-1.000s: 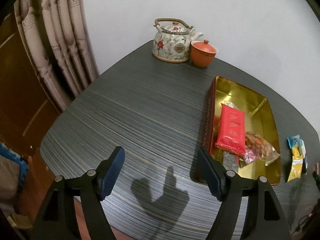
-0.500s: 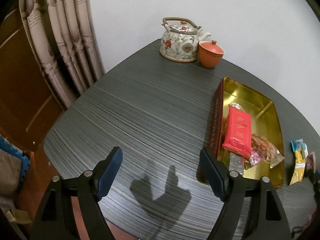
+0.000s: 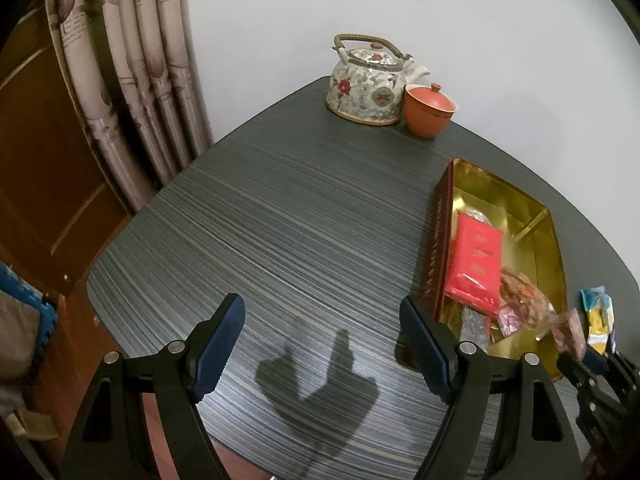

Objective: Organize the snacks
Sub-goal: 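Carry the dark brown box into the tin and open the right gripper, then move the open right gripper toward the blue soda cracker bag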

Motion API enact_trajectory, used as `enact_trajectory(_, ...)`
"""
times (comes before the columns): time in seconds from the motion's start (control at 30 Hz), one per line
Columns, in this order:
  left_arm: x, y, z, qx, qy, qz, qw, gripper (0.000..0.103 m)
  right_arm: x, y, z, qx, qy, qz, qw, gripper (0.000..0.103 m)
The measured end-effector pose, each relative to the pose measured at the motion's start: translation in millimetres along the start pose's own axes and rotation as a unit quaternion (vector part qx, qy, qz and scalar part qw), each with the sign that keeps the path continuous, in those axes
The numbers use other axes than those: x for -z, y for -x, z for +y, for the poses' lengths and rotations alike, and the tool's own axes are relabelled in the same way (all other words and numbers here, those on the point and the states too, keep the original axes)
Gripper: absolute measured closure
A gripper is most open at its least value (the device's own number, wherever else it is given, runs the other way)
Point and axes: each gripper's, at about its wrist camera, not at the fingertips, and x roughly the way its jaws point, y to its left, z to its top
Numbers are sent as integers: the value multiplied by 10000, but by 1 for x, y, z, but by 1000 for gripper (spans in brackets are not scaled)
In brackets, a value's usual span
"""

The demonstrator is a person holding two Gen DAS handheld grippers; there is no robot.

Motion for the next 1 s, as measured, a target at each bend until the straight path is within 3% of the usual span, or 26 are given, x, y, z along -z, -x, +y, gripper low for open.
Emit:
enact_trajectory(0.4, 0, -1, -1, -32, -8, 13, 10000, 23, -21, -28, -6, 155, -106, 49, 9998, 76)
enact_trajectory(1.0, 2, -1, -2, -67, -27, 49, 10000, 23, -20, -32, 0, 155, -51, 132, 9998, 73)
